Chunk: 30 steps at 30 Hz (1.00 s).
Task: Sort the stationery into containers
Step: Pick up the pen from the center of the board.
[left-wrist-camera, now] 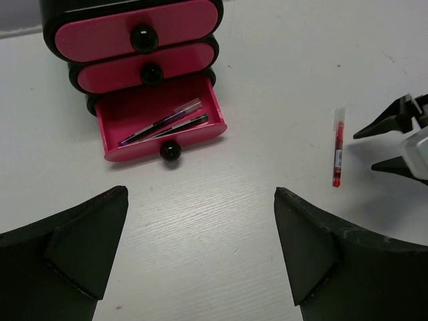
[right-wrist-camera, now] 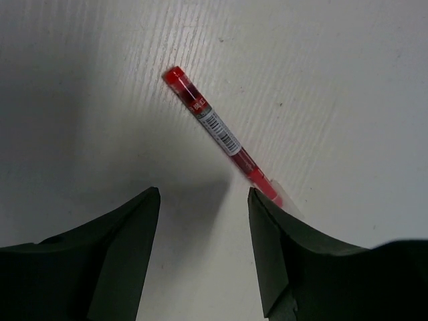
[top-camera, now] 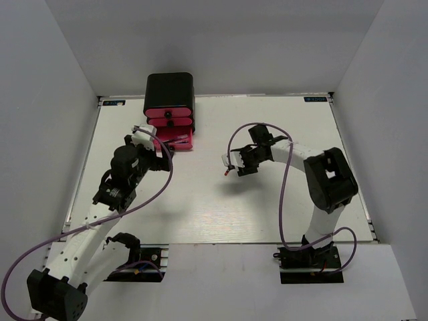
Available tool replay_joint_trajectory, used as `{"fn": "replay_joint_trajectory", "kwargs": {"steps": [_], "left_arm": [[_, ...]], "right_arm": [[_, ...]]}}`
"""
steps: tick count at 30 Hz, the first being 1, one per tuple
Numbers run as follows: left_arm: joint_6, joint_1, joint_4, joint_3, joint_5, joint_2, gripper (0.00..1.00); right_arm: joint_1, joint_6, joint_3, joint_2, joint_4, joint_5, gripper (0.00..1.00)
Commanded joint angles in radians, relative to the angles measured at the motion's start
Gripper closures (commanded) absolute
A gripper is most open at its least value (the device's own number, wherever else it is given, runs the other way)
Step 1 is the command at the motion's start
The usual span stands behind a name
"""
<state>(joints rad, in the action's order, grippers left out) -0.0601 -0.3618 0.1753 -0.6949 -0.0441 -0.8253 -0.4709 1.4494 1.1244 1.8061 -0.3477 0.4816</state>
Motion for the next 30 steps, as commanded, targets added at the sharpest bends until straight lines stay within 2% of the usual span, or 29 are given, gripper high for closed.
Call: {"fn": "replay_joint_trajectory", "kwargs": {"steps": [1,5,11,15,24,30], "left_arm": [[0.006,0.004,-0.013,0.012,-0.011,0.023,0.00],[-0.003,0.004,-0.013,0.012,0.010,0.023,0.00],[-0.003,0.004,-0.013,0.012,0.029,0.023,0.00],[-0.003,0.004,-0.013,0.012,0.029,0.023,0.00],[-0.003,0.004,-0.013,0.012,0.018,0.032,0.00],[-0.003,0.004,-0.013,0.012,-0.011,0.052,0.00]], "right_arm": [[-0.015,0.075,0.080,0.054,-0.083,-0.051,0.39],[-0.025,0.068,0.158,0.113,-0.094,-0.072,0.42],[-0.041,0.086,0.160,0.142,-0.074,-0.103,0.43],[-0.057,0.181,0.167,0.163,-0.120,-0.142,0.45],[-0.074,0.354,0.259,0.242,-0.293,-0.219,0.51],[-0.080,0.480,0.371,0.318,-0.528,-0.210,0.58]]}}
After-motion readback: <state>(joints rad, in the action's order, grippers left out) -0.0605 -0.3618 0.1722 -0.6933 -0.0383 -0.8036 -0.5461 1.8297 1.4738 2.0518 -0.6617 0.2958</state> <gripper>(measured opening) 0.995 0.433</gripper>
